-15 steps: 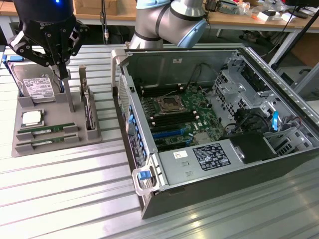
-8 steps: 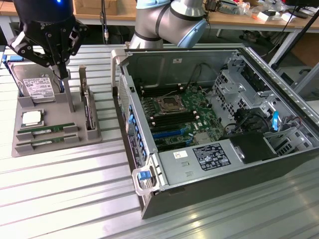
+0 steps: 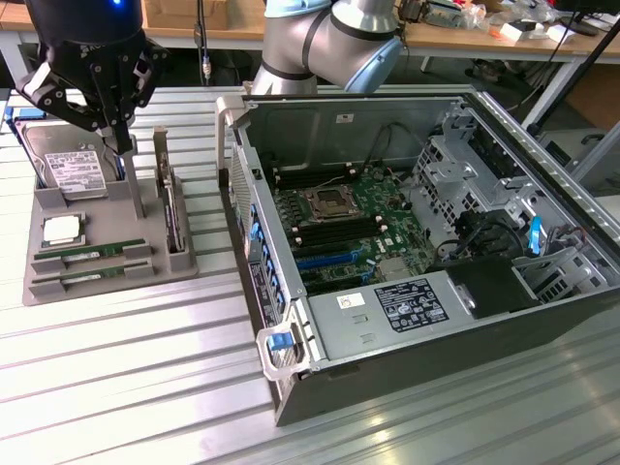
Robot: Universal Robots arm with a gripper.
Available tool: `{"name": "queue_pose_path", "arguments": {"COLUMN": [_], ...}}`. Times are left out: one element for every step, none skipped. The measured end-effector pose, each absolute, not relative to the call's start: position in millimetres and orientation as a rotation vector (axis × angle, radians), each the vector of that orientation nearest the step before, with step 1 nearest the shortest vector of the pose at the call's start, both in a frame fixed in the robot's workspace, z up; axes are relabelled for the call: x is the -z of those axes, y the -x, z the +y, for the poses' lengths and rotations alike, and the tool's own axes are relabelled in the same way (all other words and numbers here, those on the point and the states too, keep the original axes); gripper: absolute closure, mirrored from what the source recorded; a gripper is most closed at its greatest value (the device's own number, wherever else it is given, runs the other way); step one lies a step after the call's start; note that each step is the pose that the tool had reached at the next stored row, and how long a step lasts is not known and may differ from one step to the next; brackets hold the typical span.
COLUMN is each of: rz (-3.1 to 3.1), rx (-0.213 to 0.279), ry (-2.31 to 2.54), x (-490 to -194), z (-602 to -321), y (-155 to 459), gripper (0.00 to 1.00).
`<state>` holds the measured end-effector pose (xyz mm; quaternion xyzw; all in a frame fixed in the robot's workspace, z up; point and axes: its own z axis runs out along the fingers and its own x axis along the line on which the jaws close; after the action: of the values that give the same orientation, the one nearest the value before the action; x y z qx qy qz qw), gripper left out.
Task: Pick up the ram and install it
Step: 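Pick up the ram and move it above insertion slot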
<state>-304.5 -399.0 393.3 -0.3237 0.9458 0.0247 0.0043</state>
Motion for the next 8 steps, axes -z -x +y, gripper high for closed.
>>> {"name": "queue_pose_path", "arguments": {"rz": [2.962,2.96,2.957,2.953,2.951,2.947,2.943,2.939], "rx": [-0.077,-0.078,-0.078,-0.078,-0.078,-0.078,-0.078,-0.078], "ry": [1.019,1.024,1.033,1.044,1.052,1.063,1.074,1.085], "x": [-393.3,-393.3,-393.3,-393.3,-393.3,-393.3,-393.3,-393.3], "z": [-399.0,-399.0,-398.9,-398.9,-398.9,-398.9,-398.9,-398.9], "y": [304.5,304.5,304.5,304.5,304.5,304.5,304.5,304.5], "gripper": [0.89,0.89,0.89,0.89,0.89,0.89,0.89,0.89]}}
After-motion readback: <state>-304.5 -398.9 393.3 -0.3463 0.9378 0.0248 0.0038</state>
